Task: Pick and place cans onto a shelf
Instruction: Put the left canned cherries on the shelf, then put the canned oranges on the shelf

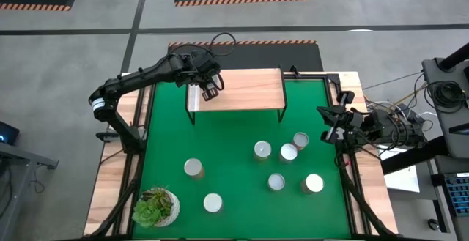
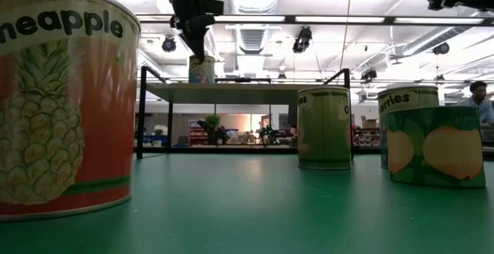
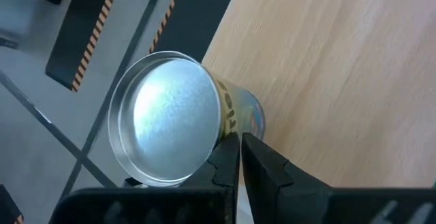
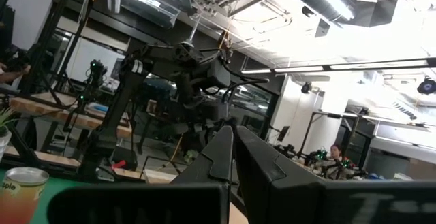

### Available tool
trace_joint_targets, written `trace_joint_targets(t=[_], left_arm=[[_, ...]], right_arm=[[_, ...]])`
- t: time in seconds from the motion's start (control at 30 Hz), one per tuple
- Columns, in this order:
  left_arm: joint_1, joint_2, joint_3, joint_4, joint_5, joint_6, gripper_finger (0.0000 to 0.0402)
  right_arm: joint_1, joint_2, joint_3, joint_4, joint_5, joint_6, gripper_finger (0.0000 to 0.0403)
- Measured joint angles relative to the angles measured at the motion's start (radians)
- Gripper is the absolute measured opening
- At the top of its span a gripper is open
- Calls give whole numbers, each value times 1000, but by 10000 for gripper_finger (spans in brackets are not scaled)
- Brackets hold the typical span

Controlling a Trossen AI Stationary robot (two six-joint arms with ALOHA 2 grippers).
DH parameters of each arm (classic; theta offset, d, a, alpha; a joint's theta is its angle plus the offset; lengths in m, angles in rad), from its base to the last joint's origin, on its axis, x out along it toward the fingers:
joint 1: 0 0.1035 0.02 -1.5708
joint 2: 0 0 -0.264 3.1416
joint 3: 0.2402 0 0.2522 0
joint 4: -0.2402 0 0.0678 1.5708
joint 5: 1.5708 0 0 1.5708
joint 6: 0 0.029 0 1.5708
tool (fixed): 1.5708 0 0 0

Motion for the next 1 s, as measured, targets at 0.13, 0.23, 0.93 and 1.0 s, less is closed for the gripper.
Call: trace_joint_targets(t=[0.13, 0.23, 0.93, 1.0], left_arm=[[2, 0, 0, 0, -2, 0, 1], [2, 0, 0, 0, -3, -13, 1], [-537, -264, -312, 611, -1, 6, 1], [-604, -306, -401, 741, -7, 44, 1]], right_arm=[[0, 0, 3, 0, 0, 3, 9], [0, 0, 3, 0, 0, 5, 9], [0, 140, 3, 145, -92, 135, 9], [0, 205, 3, 206, -91, 155, 9]])
